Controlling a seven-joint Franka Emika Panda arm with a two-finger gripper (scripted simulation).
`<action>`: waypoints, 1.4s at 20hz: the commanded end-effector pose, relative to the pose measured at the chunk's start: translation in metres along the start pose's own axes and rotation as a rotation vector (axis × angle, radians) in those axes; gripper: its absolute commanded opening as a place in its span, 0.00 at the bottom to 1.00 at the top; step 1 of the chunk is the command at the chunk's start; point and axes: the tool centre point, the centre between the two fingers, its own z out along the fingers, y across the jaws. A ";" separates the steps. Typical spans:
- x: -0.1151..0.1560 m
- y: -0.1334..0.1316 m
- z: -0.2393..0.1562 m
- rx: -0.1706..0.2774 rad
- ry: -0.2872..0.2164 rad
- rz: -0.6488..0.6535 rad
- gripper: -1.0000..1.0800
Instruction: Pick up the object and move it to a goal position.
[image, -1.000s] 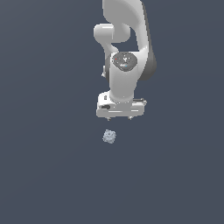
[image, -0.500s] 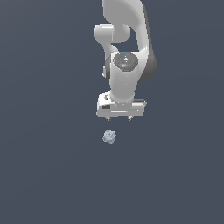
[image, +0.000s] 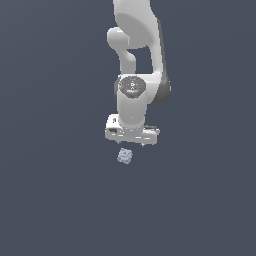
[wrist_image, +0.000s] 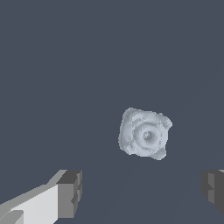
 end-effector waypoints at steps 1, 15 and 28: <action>0.006 0.008 0.013 0.002 0.005 0.065 0.96; 0.015 0.023 0.040 0.004 0.016 0.186 0.96; 0.016 0.024 0.088 0.004 0.017 0.192 0.96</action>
